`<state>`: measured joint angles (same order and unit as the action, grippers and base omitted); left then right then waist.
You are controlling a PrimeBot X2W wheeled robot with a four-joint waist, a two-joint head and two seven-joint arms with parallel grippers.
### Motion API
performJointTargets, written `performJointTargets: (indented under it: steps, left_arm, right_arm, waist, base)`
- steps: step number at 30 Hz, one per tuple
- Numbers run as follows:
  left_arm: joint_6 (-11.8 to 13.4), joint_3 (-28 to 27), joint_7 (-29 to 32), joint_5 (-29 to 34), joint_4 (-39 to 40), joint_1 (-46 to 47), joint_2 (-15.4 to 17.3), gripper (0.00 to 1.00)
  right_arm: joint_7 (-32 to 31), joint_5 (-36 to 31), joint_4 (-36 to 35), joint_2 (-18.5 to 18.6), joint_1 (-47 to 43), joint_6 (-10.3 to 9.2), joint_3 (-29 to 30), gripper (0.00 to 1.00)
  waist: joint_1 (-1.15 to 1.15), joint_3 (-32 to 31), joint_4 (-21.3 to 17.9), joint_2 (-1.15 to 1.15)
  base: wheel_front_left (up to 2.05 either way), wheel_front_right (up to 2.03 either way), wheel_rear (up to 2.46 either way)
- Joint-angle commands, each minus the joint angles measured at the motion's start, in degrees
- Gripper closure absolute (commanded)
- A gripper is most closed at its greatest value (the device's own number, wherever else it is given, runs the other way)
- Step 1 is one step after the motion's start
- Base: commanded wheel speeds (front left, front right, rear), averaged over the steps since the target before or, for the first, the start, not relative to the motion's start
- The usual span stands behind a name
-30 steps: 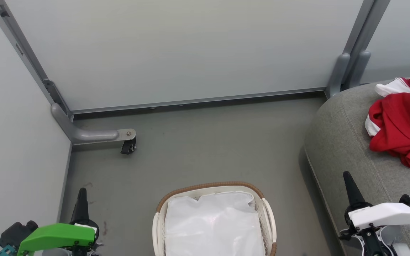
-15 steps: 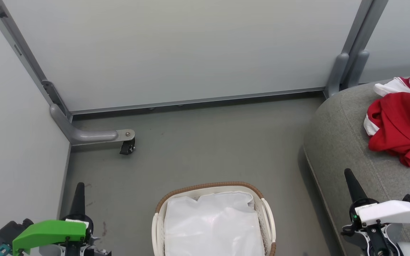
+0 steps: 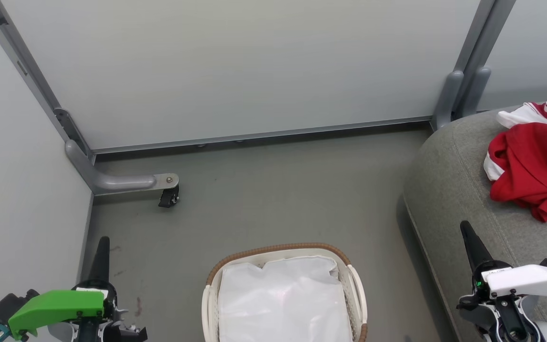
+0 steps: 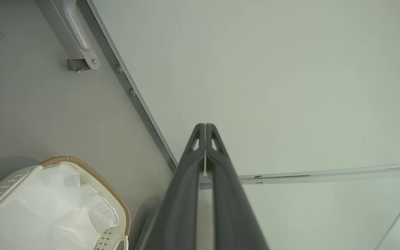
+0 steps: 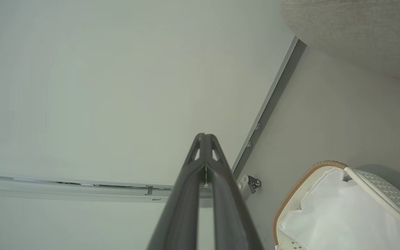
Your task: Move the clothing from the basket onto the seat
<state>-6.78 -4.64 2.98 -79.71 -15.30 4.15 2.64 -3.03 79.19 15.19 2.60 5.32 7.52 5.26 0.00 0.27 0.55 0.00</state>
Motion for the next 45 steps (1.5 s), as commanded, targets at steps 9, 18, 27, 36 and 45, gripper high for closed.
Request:
performJointTargets:
  steps: [9, 18, 27, 36, 45]
  left_arm:
    - [-0.4, -0.8, 1.3, -4.6, 0.7, 1.6, 0.3, 1.00]
    - [-0.6, -1.4, 2.3, -8.0, 1.1, 2.1, 0.4, 1.00]
    - [-0.9, -1.8, 3.2, -11.2, 1.3, 2.4, 0.4, 1.00]
    - [-0.8, -2.0, 3.8, -12.8, 1.3, 2.4, 0.4, 1.00]
    - [-0.8, -2.0, 3.8, -12.8, 1.3, 2.4, 0.4, 1.00]
  right_arm:
    - [-1.3, 4.8, -0.8, 0.4, 1.0, -0.05, 0.6, 1.00]
    - [-2.3, 8.3, -1.0, 0.4, 1.1, -0.04, 0.9, 1.00]
    - [-3.2, 11.7, -1.2, 0.4, 1.2, -0.05, 1.2, 1.00]
    - [-3.7, 13.3, -1.3, 0.4, 1.1, -0.03, 1.4, 1.00]
    - [-3.7, 13.3, -1.3, 0.4, 1.1, -0.03, 1.4, 1.00]
  waist:
    - [0.00, 0.0, -0.2, 0.00]
    - [0.00, -0.1, -0.3, 0.00]
    - [0.00, -0.1, -0.5, 0.00]
    - [0.00, -0.1, -0.6, 0.00]
    - [0.00, -0.1, -0.6, 0.00]
  base:
    - [0.00, 0.00, 0.00]
    - [0.00, 0.00, 0.00]
    - [0.00, 0.00, 0.00]
    - [0.00, 0.00, 0.00]
    - [0.00, 0.00, 0.00]
